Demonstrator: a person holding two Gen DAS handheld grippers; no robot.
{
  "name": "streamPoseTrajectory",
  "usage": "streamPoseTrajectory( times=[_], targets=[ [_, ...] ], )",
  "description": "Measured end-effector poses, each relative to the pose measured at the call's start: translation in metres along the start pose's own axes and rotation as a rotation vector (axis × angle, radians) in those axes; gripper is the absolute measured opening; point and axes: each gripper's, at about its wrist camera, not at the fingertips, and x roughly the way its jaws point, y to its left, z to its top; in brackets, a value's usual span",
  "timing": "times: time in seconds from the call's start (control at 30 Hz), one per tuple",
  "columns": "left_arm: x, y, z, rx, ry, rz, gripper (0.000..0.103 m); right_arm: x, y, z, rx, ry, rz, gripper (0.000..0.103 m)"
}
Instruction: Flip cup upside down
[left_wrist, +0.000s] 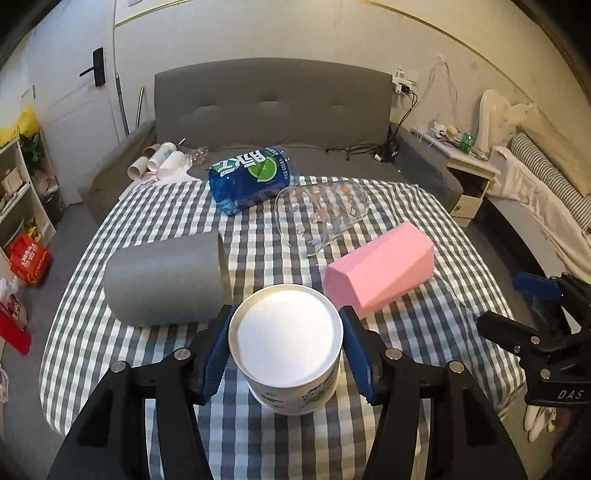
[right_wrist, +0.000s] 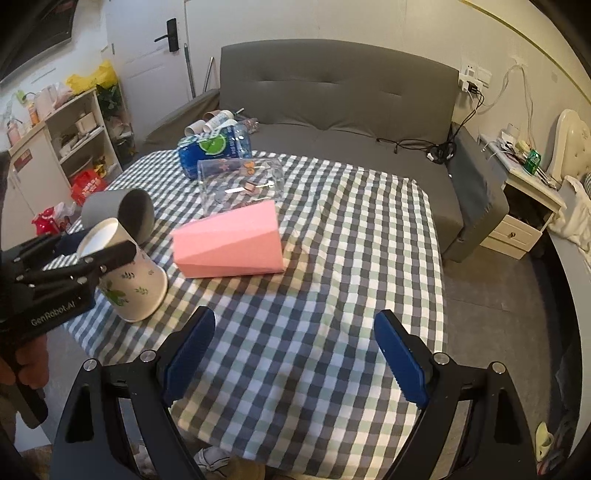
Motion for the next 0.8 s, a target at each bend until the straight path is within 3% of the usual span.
streamPoseTrajectory(
  times=[0.2,0.43,0.8],
  targets=[
    [-0.01,-0.002,-0.003,0.016,0.0,-0.006,0.076,-0.006,0.012,-0.003,-0.012,-0.011,0.031,0.088],
    [-0.026,0.001,-0.002,0.006,-0.017,-0.018,0.077,-0.02,0.022,-0.002,-0.025,-0.037,0.023,0.088],
    [-0.077,0.022,-0.011,0.005,-0.152,-0.005,0.081,-0.053,0.042,-0.001,-0.054,-0.133,0.007,0.088]
  ],
)
